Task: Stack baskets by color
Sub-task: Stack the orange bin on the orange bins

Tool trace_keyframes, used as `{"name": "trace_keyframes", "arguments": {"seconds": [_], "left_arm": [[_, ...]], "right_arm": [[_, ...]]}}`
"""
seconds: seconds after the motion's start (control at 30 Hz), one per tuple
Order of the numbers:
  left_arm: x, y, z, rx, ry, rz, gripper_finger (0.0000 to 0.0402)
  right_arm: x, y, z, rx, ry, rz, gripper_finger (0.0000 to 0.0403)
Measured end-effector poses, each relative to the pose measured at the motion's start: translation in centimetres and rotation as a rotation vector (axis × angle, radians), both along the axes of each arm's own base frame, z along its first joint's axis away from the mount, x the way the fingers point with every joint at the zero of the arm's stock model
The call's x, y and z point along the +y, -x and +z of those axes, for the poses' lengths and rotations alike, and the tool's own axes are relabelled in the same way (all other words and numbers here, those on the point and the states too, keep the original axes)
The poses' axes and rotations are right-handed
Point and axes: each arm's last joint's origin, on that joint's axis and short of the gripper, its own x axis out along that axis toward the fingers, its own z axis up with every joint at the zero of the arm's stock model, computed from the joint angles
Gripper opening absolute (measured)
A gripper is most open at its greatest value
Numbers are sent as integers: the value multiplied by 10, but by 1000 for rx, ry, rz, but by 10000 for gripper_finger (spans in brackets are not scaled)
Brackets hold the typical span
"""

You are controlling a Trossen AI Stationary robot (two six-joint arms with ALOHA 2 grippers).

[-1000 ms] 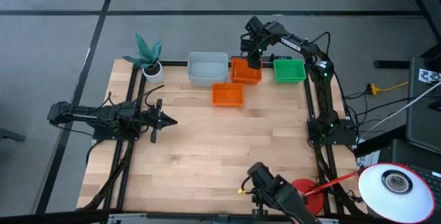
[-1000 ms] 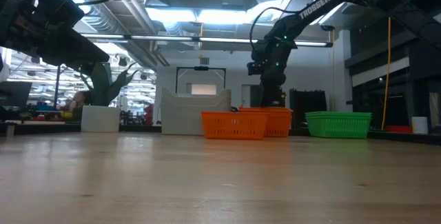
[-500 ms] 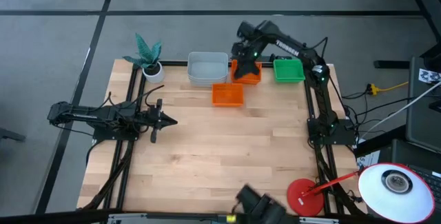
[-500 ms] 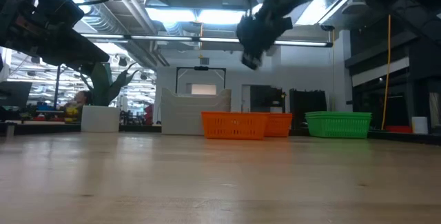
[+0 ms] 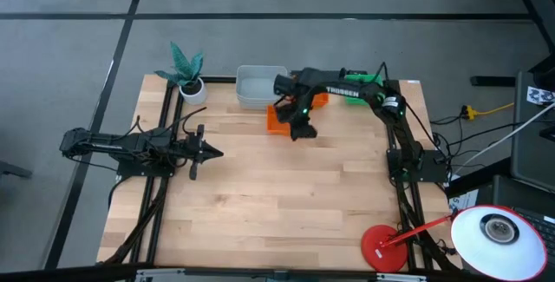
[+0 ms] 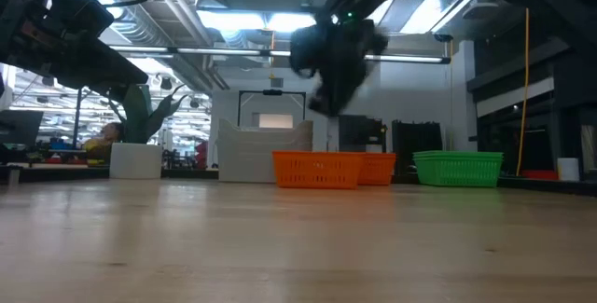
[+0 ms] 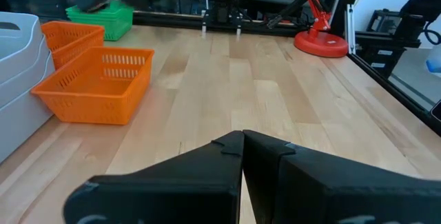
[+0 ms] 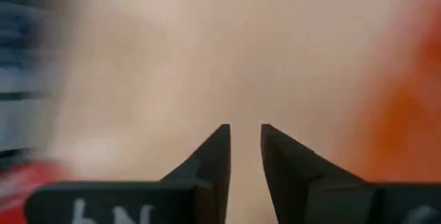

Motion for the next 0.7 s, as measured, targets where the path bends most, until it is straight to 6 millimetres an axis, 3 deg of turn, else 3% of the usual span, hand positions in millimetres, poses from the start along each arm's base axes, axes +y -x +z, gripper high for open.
{"name": "trace_keyframes", "arguments": {"seconds": [0.1,0.17,0.33,0.7], "left_arm": [[0,0,0,0,0,0,0],[0,0,0,0,0,0,0],[0,0,0,0,0,0,0],[0,0,0,0,0,0,0]], "right_arm": [[-1,1,-12,225,388,-144,73],[-2,2,-15,275,504,-194,68],[11,-4,-12,249,480,-242,59],[38,-18,-12,152,442,-154,54]]}}
